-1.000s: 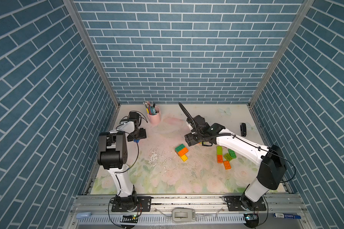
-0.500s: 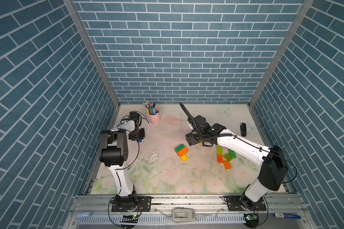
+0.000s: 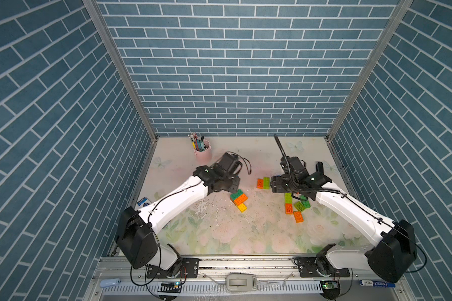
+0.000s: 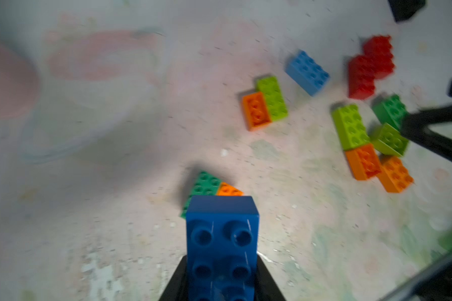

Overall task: Assemble a rectangle with lego
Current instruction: Pick up the lego brick from the center of the board, then place the lego brick at the center of the board, then pick up the lego brick from the center of the board.

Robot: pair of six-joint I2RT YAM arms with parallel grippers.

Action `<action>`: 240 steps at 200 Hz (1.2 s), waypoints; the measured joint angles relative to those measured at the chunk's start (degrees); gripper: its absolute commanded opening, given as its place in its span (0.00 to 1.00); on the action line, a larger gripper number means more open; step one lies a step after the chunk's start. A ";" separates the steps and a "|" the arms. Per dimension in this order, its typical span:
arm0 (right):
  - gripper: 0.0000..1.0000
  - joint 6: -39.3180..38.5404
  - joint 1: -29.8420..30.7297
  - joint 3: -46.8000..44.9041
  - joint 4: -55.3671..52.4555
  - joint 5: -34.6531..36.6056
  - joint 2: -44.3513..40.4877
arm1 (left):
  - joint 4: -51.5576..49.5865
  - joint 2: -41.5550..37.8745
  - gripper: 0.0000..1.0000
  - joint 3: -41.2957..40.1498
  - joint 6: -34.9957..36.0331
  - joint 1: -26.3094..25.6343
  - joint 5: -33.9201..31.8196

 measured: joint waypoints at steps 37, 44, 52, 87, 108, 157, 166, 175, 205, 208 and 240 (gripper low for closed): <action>0.76 3.13 -5.77 -4.72 -1.40 -2.91 -2.89 | 1.57 19.10 0.16 8.07 -2.89 -11.78 1.42; 0.76 3.23 -6.64 -5.14 -1.44 -3.39 -3.39 | 1.97 21.11 0.17 8.15 -3.06 -12.74 1.79; 0.76 3.52 -7.48 -5.62 -1.46 -3.85 -3.80 | 1.95 22.86 0.19 8.02 -3.06 -13.35 2.14; 0.76 4.15 -9.09 -8.26 -1.42 -6.12 -4.13 | 2.34 25.31 0.56 7.69 -1.53 -12.83 2.25; 0.76 4.11 -9.20 -8.57 -1.42 -7.43 -3.26 | 2.51 25.11 0.76 7.69 -0.22 -12.70 2.01; 0.74 0.57 -8.72 -8.57 -1.79 -10.10 -1.42 | 3.48 14.08 0.79 1.29 5.18 -10.54 1.38; 0.75 -0.57 -8.00 -8.52 -2.14 -10.56 -1.07 | 3.69 8.72 0.79 -1.42 5.90 -8.63 1.40; 0.77 -1.84 -6.19 -8.33 -2.71 -10.64 -0.07 | 4.22 2.40 0.80 -4.20 6.49 -5.49 1.60; 0.85 -5.70 3.69 -5.18 -4.39 -8.76 6.60 | 6.47 -14.12 0.99 -10.38 6.03 8.76 0.92; 0.85 -6.25 4.76 -4.76 -4.39 -8.37 7.50 | 6.78 -15.56 0.99 -11.19 6.21 10.45 0.28; 0.85 -11.06 13.57 -0.61 -4.68 -5.20 15.41 | 10.12 -26.58 0.99 -23.19 2.12 21.62 -4.66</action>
